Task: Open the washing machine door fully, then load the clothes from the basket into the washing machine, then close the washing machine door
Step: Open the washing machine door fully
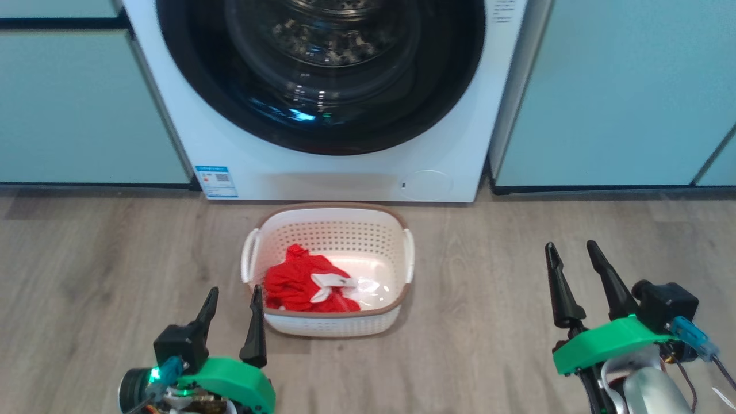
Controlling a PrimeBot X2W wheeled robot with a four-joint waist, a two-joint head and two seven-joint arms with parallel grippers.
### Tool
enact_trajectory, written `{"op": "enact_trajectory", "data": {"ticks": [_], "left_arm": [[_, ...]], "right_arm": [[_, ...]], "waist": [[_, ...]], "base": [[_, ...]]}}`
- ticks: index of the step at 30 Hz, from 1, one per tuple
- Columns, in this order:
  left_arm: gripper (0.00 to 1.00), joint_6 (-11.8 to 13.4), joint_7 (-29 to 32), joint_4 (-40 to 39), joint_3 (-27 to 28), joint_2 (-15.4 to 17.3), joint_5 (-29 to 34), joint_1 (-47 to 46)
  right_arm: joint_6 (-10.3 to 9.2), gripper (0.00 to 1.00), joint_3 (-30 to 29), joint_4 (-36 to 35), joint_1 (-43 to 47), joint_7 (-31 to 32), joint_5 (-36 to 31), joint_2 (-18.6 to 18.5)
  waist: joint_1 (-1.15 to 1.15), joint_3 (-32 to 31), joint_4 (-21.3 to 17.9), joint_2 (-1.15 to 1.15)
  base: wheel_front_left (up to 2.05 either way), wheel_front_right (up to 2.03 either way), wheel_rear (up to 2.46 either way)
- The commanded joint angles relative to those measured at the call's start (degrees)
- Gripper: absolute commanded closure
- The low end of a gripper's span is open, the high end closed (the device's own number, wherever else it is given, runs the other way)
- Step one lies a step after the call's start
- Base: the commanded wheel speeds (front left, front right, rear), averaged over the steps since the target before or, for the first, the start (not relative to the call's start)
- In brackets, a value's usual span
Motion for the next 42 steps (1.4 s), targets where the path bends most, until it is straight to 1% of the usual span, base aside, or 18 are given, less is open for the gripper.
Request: {"op": "enact_trajectory", "data": {"ticks": [1,10,12,19,42], "left_arm": [[0.0,0.32,-0.72,-1.68,1.65,0.04,0.35,-2.57],[0.0,0.54,-0.72,-2.09,1.58,0.04,0.89,-2.78],[0.0,1.25,-0.72,-2.56,1.31,0.04,3.57,-2.88],[0.0,1.75,-0.72,-3.13,0.75,0.04,5.42,-2.77],[0.0,2.26,-0.72,-3.73,0.74,0.04,6.16,-2.28]], "right_arm": [[-0.01,0.0,1.21,-1.63,-3.07,-0.59,-0.47,-0.76],[-0.01,0.0,1.34,-1.39,-3.19,-0.59,-0.52,-0.76],[-0.01,0.0,1.27,-1.27,-3.18,-0.59,-0.56,-0.76],[-0.01,0.0,0.24,-0.5,-3.17,-0.59,-1.33,-0.76],[-0.01,0.0,0.01,-0.65,-3.05,-0.59,-0.88,-0.76]], "waist": [[0.0,-0.04,-0.03,0.0],[0.0,-0.07,-0.14,0.0],[0.0,-0.09,-0.17,0.0],[0.0,-0.28,-0.22,0.0],[0.0,-0.62,-0.36,0.0]], "base": [[1.23,1.23,-2.46],[1.23,1.23,-2.46],[1.11,1.11,-2.22],[0.75,0.75,-1.51],[0.05,0.05,-0.09]]}}
